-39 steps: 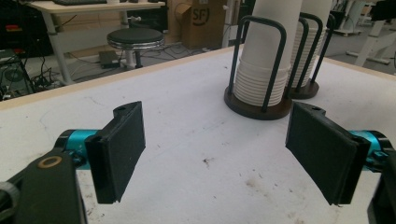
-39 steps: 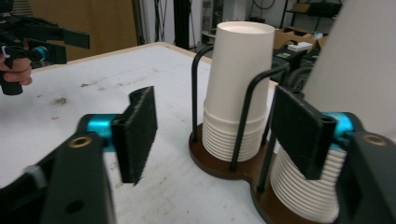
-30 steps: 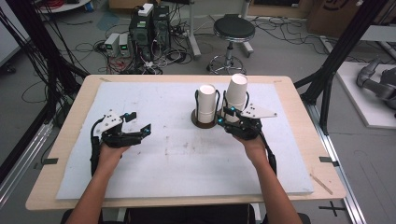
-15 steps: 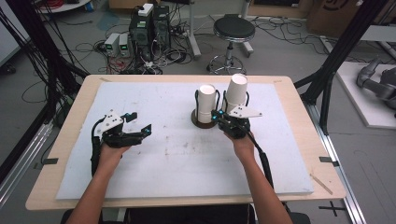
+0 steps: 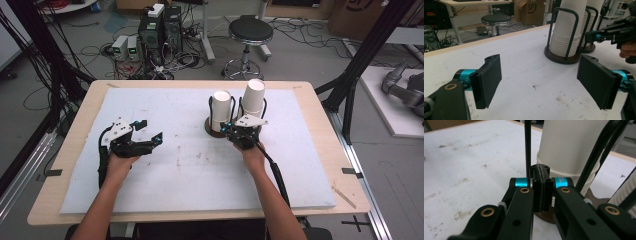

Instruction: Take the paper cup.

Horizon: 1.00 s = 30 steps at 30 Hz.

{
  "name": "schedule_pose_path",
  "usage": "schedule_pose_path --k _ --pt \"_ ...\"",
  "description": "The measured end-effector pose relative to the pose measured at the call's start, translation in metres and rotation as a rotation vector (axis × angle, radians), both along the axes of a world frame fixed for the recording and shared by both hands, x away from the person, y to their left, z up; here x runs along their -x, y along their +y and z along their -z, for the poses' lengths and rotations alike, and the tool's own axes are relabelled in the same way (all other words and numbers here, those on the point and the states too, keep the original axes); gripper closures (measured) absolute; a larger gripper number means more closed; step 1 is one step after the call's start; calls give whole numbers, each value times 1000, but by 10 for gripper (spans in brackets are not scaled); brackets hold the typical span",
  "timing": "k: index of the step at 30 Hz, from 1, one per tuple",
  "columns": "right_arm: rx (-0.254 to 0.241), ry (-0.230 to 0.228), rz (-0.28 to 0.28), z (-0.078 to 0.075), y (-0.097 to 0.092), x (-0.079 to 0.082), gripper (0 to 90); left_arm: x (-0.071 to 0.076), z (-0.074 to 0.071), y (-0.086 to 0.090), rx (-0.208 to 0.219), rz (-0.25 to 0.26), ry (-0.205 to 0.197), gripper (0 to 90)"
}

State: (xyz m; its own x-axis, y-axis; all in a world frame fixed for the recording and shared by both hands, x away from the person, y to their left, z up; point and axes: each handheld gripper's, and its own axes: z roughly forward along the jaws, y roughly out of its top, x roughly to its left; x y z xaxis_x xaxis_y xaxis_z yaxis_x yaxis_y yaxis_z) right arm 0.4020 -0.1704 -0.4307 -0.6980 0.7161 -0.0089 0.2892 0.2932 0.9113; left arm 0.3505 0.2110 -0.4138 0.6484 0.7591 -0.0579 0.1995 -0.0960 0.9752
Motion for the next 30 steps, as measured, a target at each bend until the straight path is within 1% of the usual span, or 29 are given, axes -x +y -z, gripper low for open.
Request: schedule_pose_path --k 2,4,5,7,10,11,12,14,16,17,19,20,21,24,26,27,28,29,30 --pt "0 18 7 2 2 -2 900 -1 -1 -1 3 4 -5 199" --pt "0 22 10 3 3 -3 900 -2 -2 -2 1 8 -9 199" --pt "2 33 17 4 3 -4 900 -3 -3 -3 2 6 -12 199" --pt "15 45 24 7 6 -6 900 -5 -5 -4 13 9 -14 199" --pt "18 54 37 9 6 -8 900 -9 -8 -7 22 16 -16 199" --pt "13 65 50 9 6 -9 900 -11 -10 -9 29 26 -13 199" --pt "13 65 50 9 6 -9 900 -13 -12 -12 32 32 -17 199" --pt "4 85 65 10 6 -10 900 -19 -17 -17 24 51 -12 198" --pt "-2 101 73 12 6 -11 900 -26 -24 -23 17 70 -16 198" --pt "-5 107 78 12 7 -10 900 -28 -27 -25 19 75 -17 198" --pt "-10 101 78 11 7 -10 900 -35 -33 -30 20 95 -13 198" --pt "-12 99 80 11 6 -10 900 -41 -38 -35 22 105 -15 198" --pt "-12 99 80 11 6 -10 900 -41 -38 -35 22 105 -15 198" --pt "-19 93 89 10 5 -11 900 -50 -45 -43 30 121 -15 195" --pt "-19 100 100 10 5 -11 900 -56 -49 -49 28 130 -18 196" --pt "-15 95 100 10 5 -11 900 -61 -52 -55 32 140 -23 194" --pt "-15 96 104 10 5 -11 900 -64 -54 -58 17 149 -23 194" --pt "-14 97 109 10 6 -11 900 -68 -56 -63 6 148 -34 196" --pt "-14 97 109 10 6 -11 900 -68 -56 -63 6 148 -34 209"
